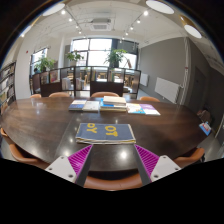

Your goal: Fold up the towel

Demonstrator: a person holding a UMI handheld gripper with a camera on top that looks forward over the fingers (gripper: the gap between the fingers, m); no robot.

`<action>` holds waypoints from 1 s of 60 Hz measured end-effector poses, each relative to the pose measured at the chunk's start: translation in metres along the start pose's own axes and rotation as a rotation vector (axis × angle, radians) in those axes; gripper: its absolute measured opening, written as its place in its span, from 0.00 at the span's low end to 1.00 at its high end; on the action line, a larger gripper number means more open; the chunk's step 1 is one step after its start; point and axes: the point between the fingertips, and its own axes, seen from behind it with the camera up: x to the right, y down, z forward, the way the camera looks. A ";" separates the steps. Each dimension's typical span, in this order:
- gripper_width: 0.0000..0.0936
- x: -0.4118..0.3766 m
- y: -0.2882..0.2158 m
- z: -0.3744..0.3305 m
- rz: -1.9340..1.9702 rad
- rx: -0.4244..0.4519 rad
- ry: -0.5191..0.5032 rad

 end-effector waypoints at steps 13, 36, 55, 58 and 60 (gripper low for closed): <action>0.84 -0.098 0.053 0.096 0.031 -0.057 -0.030; 0.80 -0.221 0.042 0.292 -0.049 -0.143 -0.138; 0.31 -0.201 0.051 0.354 -0.057 -0.193 -0.056; 0.17 -0.194 0.051 0.355 -0.080 -0.189 -0.039; 0.11 -0.190 0.051 0.354 -0.101 -0.188 -0.034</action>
